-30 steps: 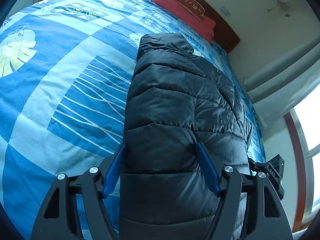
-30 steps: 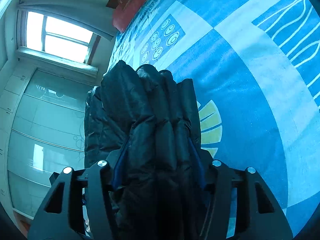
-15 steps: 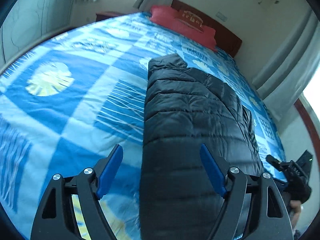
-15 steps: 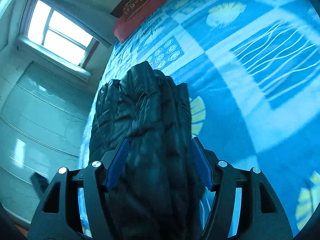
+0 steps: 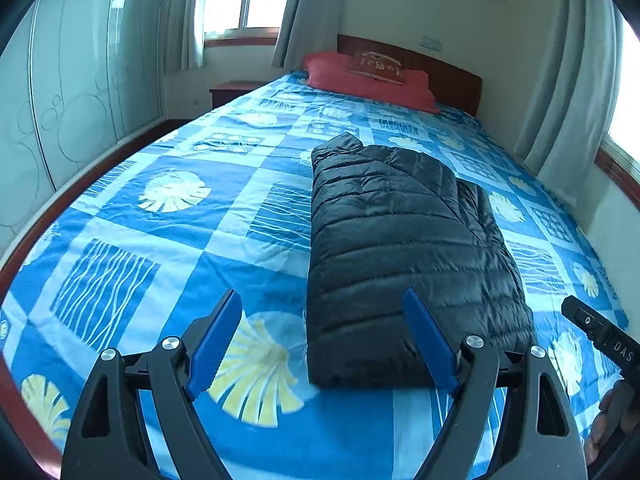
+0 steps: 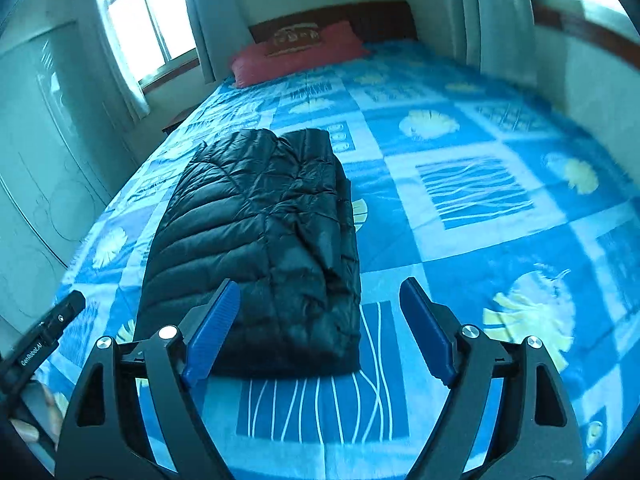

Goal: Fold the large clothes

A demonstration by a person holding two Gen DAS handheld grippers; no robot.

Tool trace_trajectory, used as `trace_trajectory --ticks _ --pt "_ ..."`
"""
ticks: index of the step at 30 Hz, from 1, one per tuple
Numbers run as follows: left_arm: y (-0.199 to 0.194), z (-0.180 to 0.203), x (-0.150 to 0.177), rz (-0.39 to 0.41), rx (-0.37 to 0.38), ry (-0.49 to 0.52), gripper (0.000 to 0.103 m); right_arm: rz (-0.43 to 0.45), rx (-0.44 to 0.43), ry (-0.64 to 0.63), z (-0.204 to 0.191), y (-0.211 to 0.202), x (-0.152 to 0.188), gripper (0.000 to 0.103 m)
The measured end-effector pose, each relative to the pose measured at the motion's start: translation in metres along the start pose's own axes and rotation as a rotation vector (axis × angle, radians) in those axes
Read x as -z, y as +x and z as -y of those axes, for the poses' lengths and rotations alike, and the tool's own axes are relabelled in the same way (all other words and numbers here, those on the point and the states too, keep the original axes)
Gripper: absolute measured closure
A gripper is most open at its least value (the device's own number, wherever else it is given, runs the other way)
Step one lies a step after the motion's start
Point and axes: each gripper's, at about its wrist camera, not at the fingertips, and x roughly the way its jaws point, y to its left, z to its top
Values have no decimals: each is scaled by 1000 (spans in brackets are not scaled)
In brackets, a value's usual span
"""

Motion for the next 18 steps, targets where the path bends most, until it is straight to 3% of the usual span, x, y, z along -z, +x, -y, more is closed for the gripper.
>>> trace_trajectory --ticks 9,18 --pt "-39 10 7 60 5 11 21 35 1 -74 -25 -33 20 20" --pt "-49 22 15 78 -5 50 21 66 20 -111 -32 -47 26 20"
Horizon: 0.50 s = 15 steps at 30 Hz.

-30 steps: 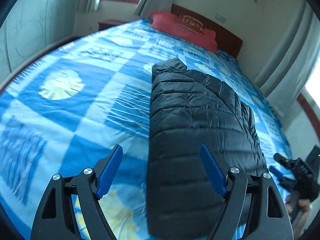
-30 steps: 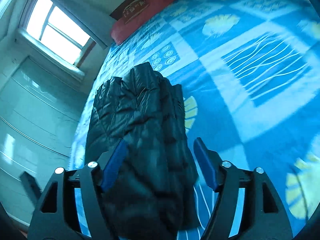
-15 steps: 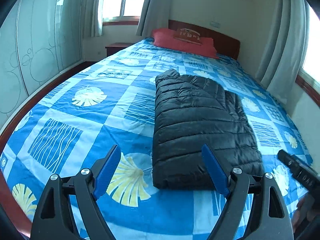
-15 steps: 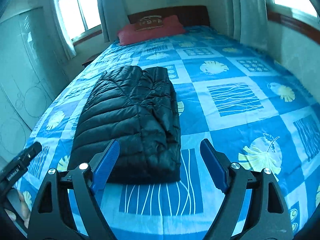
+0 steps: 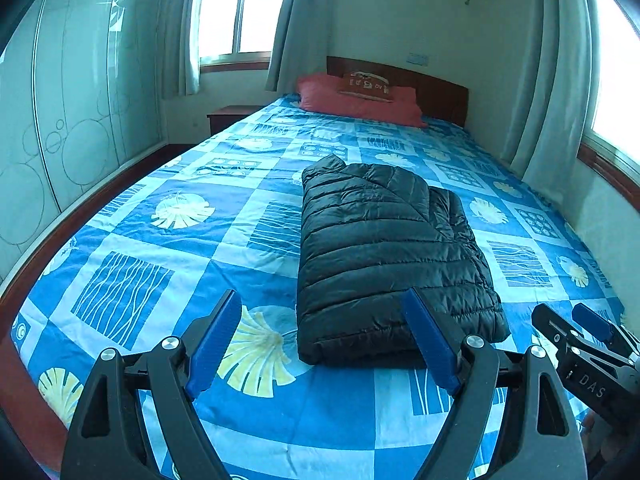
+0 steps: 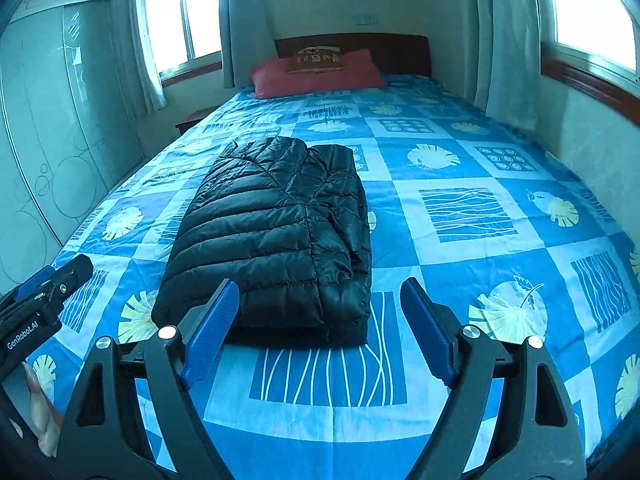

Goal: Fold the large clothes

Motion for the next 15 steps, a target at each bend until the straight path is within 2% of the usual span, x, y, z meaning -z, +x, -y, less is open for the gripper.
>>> trace_trajectory --ticks 15 --pt "-7 5 3 9 4 18 21 5 -6 -1 1 -5 3 20"
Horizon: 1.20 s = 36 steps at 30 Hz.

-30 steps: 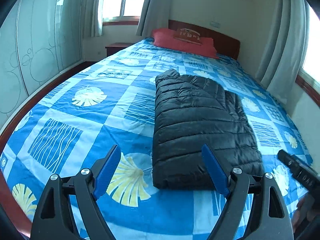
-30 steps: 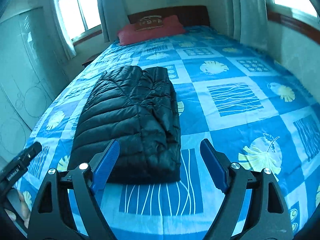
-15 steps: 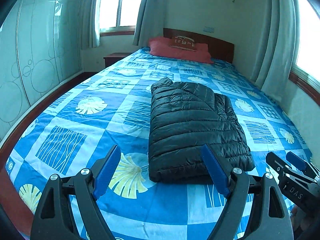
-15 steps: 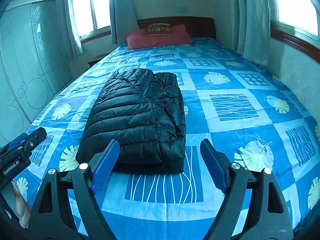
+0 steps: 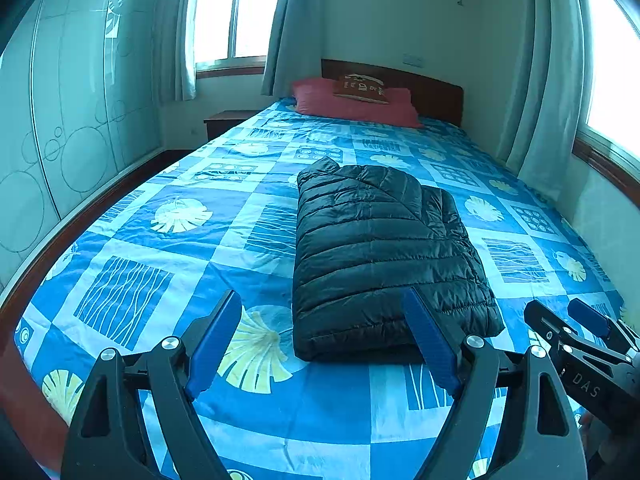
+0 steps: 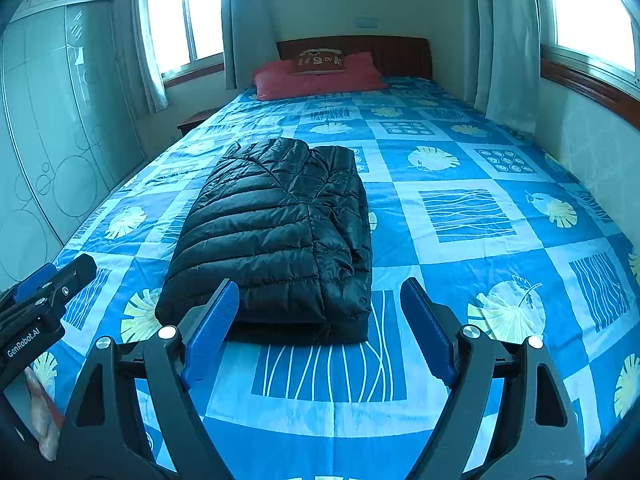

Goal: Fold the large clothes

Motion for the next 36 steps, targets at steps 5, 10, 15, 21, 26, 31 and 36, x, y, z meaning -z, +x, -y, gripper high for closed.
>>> trace_trajectory --ticks 5,10,15,21,26,31,36 --pt "0 0 0 -2 2 -3 21 1 -2 0 0 -1 0 20" --pt "0 0 0 -1 2 -2 21 1 -3 0 -1 -1 0 20" --pt "0 0 1 -2 2 -2 21 1 -2 0 -2 -1 0 20" --pt "0 0 1 -3 5 -2 21 -1 -4 -1 -4 -1 1 20" --pt "0 0 1 -3 5 -4 21 0 -5 -6 -6 0 1 20" --pt "-2 2 2 1 -1 -4 21 0 -5 -5 -7 -1 1 20" --pt "-2 3 2 -1 -5 -4 21 1 -5 -5 -7 -1 1 20"
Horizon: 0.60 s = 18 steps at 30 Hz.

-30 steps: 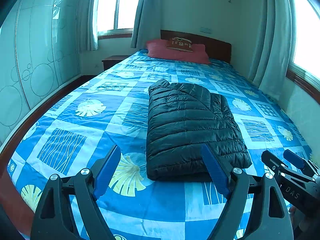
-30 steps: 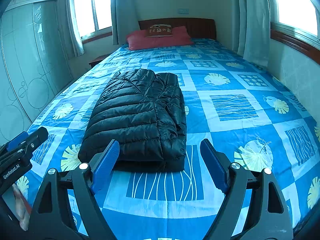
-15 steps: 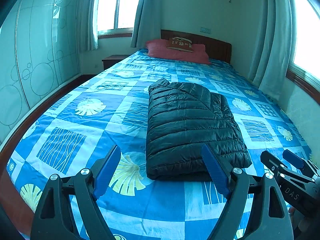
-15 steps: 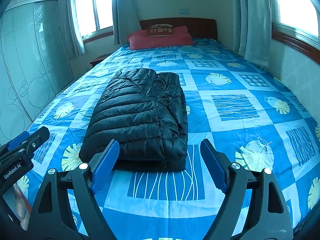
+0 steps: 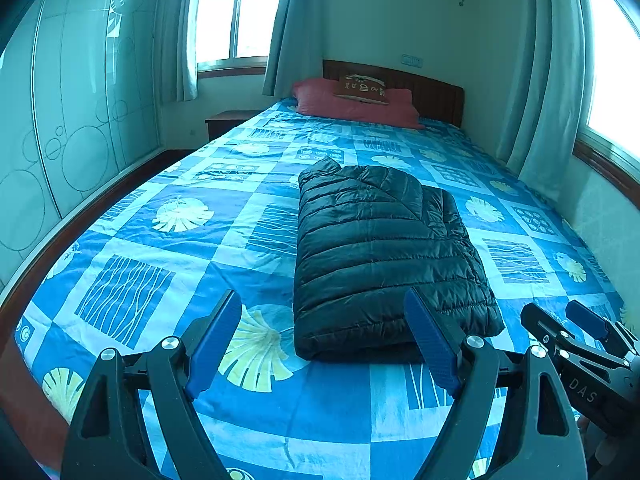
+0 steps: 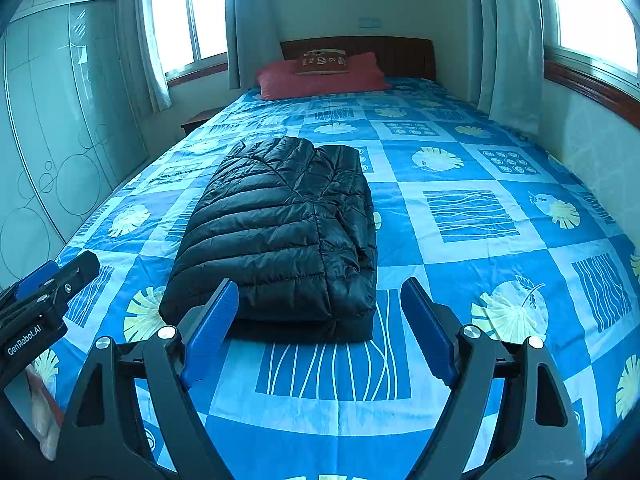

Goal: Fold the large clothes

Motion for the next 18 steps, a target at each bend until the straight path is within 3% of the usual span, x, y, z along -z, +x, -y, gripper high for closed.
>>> trace_trajectory --ticks 4,18 --pt "0 -2 -2 1 -17 -3 21 -1 0 0 0 0 0 20" --pt "0 0 -4 4 25 12 18 -2 -5 0 -3 0 1 20"
